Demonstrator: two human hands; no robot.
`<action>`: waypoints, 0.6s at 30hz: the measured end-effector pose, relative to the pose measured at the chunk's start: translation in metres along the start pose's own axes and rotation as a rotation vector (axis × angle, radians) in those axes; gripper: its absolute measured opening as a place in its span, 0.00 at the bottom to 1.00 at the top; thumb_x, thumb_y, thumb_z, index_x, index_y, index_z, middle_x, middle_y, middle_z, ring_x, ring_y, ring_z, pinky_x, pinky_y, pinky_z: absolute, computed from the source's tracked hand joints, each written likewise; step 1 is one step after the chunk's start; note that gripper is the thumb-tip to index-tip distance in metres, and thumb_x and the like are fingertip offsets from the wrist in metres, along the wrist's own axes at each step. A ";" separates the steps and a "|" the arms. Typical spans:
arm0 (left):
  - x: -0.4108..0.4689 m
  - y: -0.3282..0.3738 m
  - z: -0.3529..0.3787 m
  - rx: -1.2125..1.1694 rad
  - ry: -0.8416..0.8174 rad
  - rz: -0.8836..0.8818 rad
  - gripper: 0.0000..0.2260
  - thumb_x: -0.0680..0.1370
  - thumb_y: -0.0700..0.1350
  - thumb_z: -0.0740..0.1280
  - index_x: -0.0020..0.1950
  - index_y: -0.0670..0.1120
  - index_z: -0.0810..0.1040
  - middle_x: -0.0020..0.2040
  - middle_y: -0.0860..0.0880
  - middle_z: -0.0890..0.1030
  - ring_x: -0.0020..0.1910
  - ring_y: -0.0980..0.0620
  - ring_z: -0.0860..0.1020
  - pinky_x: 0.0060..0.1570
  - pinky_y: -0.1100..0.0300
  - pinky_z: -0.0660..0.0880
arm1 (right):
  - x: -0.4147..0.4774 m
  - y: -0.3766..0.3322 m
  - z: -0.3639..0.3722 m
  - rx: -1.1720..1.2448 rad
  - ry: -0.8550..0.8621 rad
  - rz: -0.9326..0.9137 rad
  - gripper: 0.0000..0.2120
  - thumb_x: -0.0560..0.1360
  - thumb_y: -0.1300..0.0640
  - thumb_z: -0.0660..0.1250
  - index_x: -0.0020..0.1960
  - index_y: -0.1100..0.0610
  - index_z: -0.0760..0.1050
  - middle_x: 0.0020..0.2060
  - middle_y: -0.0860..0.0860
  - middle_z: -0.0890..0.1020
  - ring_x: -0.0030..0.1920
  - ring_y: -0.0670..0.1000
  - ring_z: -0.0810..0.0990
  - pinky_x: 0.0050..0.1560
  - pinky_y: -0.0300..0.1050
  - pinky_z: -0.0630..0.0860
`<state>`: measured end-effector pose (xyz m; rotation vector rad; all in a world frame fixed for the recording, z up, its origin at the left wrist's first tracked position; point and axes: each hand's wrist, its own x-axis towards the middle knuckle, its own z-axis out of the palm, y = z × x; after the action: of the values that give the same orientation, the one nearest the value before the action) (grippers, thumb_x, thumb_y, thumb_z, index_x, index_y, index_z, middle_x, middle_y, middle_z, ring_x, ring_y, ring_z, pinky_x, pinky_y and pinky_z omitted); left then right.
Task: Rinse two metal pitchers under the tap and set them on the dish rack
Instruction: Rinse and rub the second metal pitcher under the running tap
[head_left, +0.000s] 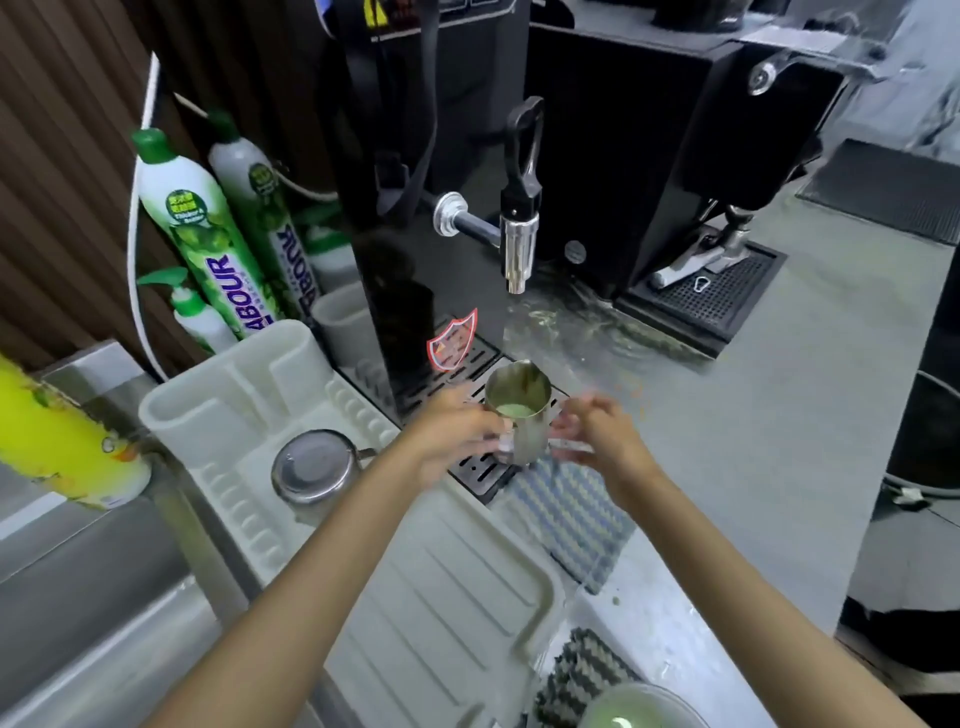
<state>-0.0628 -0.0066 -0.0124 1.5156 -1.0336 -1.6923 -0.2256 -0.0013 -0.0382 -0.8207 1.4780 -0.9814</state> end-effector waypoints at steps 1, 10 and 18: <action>-0.005 -0.007 0.001 -0.113 -0.018 -0.027 0.31 0.74 0.29 0.65 0.74 0.40 0.57 0.52 0.47 0.78 0.54 0.48 0.77 0.53 0.56 0.76 | -0.008 0.001 0.004 -0.045 -0.076 0.058 0.08 0.78 0.54 0.61 0.44 0.57 0.72 0.37 0.52 0.76 0.40 0.49 0.77 0.37 0.43 0.77; -0.030 -0.020 0.008 -0.070 -0.100 -0.008 0.20 0.77 0.32 0.59 0.69 0.41 0.68 0.61 0.47 0.75 0.58 0.52 0.73 0.61 0.59 0.69 | -0.031 0.008 0.023 -0.393 -0.062 -0.042 0.15 0.77 0.55 0.63 0.51 0.67 0.78 0.49 0.62 0.82 0.50 0.60 0.78 0.54 0.50 0.74; -0.081 -0.023 -0.037 -0.058 -0.016 0.147 0.27 0.76 0.35 0.65 0.73 0.46 0.62 0.70 0.49 0.70 0.65 0.54 0.71 0.63 0.62 0.67 | -0.053 -0.026 0.013 -0.465 -0.259 -0.047 0.15 0.78 0.60 0.61 0.55 0.74 0.74 0.53 0.58 0.82 0.54 0.54 0.79 0.54 0.41 0.75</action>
<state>-0.0141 0.0693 0.0064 1.3575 -1.0682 -1.6209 -0.2061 0.0338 0.0072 -1.2698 1.4814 -0.5391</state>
